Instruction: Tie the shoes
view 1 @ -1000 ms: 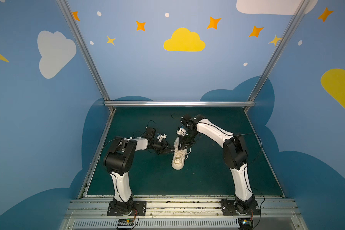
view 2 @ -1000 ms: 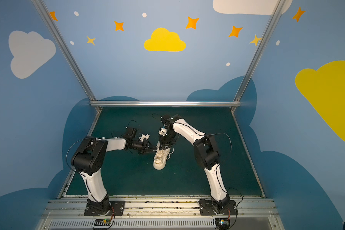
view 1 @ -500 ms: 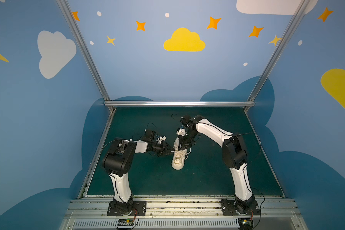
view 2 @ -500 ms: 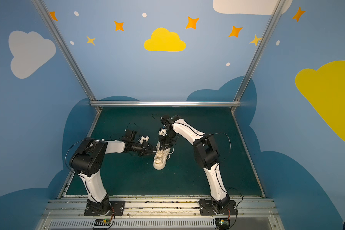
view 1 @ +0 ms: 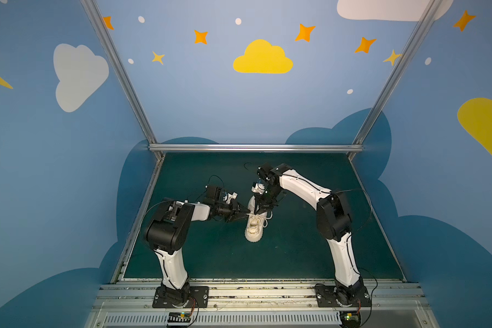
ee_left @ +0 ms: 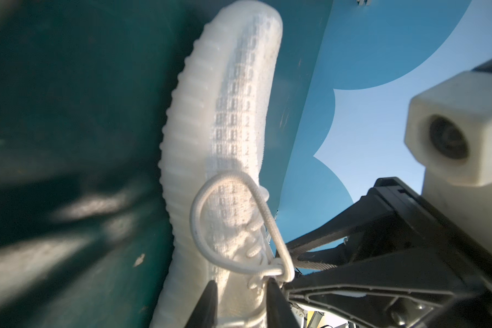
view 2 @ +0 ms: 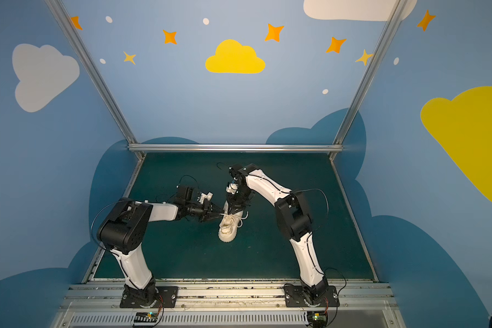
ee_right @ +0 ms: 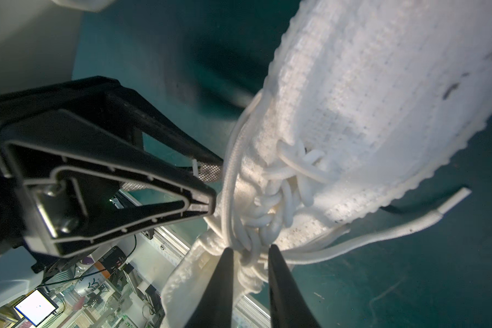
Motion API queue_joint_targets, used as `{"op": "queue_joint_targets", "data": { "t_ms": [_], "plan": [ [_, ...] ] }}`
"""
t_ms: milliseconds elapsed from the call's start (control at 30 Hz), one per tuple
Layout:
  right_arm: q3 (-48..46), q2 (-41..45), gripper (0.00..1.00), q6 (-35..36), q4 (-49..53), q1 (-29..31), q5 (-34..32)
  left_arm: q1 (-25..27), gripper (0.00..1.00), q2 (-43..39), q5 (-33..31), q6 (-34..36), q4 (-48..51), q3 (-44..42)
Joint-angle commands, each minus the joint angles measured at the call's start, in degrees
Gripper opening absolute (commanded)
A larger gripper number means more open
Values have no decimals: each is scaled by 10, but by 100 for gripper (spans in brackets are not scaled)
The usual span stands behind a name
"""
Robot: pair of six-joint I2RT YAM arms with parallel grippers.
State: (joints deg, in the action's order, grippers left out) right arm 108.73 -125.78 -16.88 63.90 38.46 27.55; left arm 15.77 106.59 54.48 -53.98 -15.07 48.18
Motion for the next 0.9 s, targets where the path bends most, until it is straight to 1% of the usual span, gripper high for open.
{"op": "queue_joint_targets", "data": {
  "t_ms": [0, 100, 267, 467, 667, 867],
  "plan": [
    [19, -11, 23, 3, 12, -1, 6, 0, 21, -21, 6, -2, -6, -5],
    [23, -14, 23, 4, 14, -1, 6, 0, 8, -21, 3, -1, 0, -4],
    [21, -12, 22, 4, 13, -1, 5, 0, 3, -29, -2, 8, 20, -4],
    [21, -15, 21, 4, 15, -1, 5, -6, 3, -57, -26, 33, 69, -13],
    [18, -17, 20, 7, 19, -1, -1, -13, 3, -67, -24, 44, 88, -22],
    [18, -17, 20, 10, 23, -1, -9, -28, 3, -79, -21, 80, 136, -23]
  ]
}}
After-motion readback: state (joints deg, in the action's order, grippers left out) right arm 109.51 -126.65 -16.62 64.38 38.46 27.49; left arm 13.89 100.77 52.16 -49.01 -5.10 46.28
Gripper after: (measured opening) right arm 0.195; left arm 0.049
